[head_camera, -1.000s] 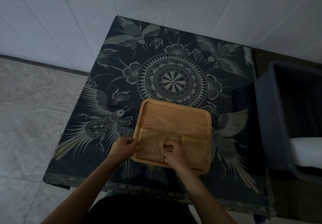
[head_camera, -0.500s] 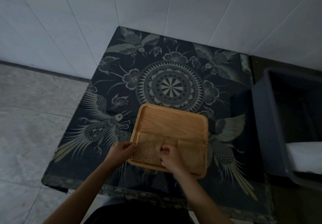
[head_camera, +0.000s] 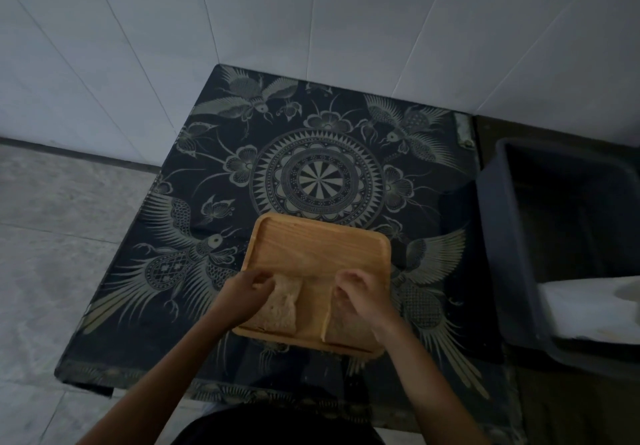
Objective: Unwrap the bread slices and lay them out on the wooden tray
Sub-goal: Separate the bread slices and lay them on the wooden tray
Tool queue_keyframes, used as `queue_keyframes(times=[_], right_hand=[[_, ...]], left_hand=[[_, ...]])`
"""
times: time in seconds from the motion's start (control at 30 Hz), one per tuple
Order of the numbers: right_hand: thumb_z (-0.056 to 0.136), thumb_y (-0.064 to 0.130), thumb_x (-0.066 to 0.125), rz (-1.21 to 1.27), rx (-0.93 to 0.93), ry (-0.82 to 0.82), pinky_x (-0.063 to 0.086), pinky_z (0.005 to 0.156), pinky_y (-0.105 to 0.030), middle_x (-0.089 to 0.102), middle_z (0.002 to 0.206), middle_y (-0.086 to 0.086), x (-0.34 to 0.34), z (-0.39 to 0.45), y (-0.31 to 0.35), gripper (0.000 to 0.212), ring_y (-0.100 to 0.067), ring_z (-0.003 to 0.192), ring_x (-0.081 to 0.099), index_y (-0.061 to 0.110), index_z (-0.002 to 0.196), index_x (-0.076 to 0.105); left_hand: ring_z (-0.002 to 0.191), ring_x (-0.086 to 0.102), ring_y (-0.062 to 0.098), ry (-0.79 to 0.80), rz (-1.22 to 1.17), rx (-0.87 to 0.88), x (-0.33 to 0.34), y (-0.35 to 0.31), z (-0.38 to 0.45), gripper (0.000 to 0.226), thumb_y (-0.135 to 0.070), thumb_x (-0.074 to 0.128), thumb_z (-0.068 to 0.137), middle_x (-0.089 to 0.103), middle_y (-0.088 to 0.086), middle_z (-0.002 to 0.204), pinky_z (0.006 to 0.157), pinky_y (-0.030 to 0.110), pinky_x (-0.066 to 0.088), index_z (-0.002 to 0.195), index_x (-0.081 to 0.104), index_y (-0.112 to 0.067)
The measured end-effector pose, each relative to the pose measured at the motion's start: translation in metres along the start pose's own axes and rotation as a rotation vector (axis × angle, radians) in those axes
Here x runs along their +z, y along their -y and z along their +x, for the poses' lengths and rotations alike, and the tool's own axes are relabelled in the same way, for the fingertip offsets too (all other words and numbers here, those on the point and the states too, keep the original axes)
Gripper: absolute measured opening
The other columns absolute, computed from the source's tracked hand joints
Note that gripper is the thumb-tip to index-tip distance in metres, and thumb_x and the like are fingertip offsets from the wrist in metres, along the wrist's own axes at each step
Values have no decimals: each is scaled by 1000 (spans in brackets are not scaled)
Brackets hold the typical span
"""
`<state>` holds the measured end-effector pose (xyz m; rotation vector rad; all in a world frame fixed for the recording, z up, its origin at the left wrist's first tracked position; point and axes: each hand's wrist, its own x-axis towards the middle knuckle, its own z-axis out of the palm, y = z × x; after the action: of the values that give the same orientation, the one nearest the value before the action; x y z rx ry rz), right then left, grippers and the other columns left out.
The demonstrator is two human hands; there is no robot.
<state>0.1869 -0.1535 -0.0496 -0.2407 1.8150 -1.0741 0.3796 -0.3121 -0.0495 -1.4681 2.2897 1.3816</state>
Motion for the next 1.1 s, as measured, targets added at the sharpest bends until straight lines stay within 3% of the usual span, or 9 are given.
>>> queue_keyframes(times=[0.1,0.17,0.27,0.37,0.43,0.6,0.73,0.9,1.1], right_hand=[[100,32,65,-14,-18,-39,61,75,-25,77,105,-11,-26,-2,0,18,-14,92,75,20,109,75],[100,28,64,7,-13,-55,62,77,-30,77,105,-14,-41,-3,-4,16,-14,86,73,19,109,74],[101,26,63,17,10,-92,63,84,-40,77,99,-14,-61,-1,-15,12,-15,82,72,21,105,74],[101,30,62,2,46,-132,60,69,-25,76,94,-1,-75,0,-27,12,-6,80,73,25,103,73],[102,32,61,-17,61,-162,59,70,-25,76,95,-1,-82,2,-36,13,-10,85,73,26,100,73],[101,32,61,-43,111,-184,61,72,-29,76,95,-4,-88,4,-54,15,-15,85,74,24,102,73],[101,29,61,-39,160,-115,59,65,-22,73,100,-1,-82,4,-64,18,-12,84,70,19,112,70],[100,26,64,-4,240,-116,58,62,-20,66,105,4,-75,5,-68,23,-7,87,64,16,121,65],[96,29,68,-32,255,-134,63,86,-42,65,101,9,-70,6,-69,35,-11,84,68,16,128,63]], left_hand=[[96,65,10,43,-50,51,15,-19,5,28,-28,58,99,72,1,116,75,22,45,122,70,-15],[100,64,11,70,-66,67,26,-30,8,27,-27,57,100,70,-4,108,74,19,44,120,70,-15],[103,64,15,134,-109,43,44,-44,9,28,-28,54,101,70,-2,109,86,32,51,122,70,-17],[109,64,20,172,-145,3,62,-52,8,28,-28,54,101,70,3,116,101,47,52,122,69,-17],[110,64,21,168,-151,-32,73,-53,8,30,-29,55,101,70,5,119,103,48,51,125,68,-16],[96,68,16,208,-225,-129,93,-51,8,34,-27,58,101,70,6,115,77,28,53,131,62,-13],[104,69,14,273,-276,-133,102,-44,5,39,-23,61,99,70,5,123,81,28,57,137,59,-13],[108,69,19,228,-291,-144,108,-38,2,41,-21,64,97,70,5,124,93,44,60,137,61,-15],[96,73,19,177,-344,-143,113,-37,1,36,-19,70,92,74,4,106,75,35,63,127,68,-17]])
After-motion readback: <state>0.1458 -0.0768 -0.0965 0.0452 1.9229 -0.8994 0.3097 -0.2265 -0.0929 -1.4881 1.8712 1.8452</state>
